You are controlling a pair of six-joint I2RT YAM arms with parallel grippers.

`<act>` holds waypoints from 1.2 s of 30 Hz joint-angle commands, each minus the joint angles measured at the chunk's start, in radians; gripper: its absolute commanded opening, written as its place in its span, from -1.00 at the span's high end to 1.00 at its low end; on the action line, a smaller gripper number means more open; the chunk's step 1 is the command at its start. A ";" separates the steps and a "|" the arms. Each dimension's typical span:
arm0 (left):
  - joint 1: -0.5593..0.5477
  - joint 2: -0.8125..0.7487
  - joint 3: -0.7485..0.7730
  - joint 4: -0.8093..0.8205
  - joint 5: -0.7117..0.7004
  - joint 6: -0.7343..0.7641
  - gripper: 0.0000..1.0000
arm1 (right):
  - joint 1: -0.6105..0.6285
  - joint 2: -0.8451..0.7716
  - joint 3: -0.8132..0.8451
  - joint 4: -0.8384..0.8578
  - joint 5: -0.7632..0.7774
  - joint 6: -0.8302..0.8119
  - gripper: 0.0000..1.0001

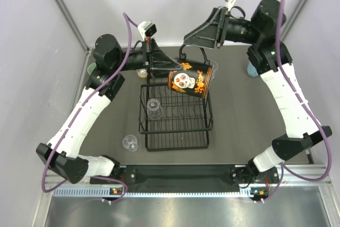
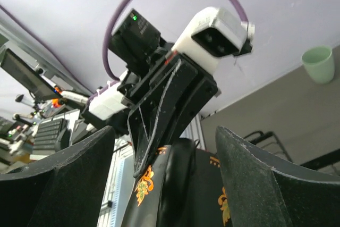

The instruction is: Load the cups into the dish rack

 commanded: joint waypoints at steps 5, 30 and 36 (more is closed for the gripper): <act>0.007 -0.008 0.070 0.091 -0.056 0.031 1.00 | 0.043 -0.085 -0.103 -0.128 0.008 -0.091 -0.45; 0.005 0.012 0.058 0.194 -0.043 -0.040 1.00 | 0.089 -0.103 -0.131 -0.297 0.176 -0.232 1.00; 0.007 0.018 0.024 0.221 -0.047 -0.061 1.00 | 0.084 -0.109 -0.117 -0.351 0.232 -0.272 1.00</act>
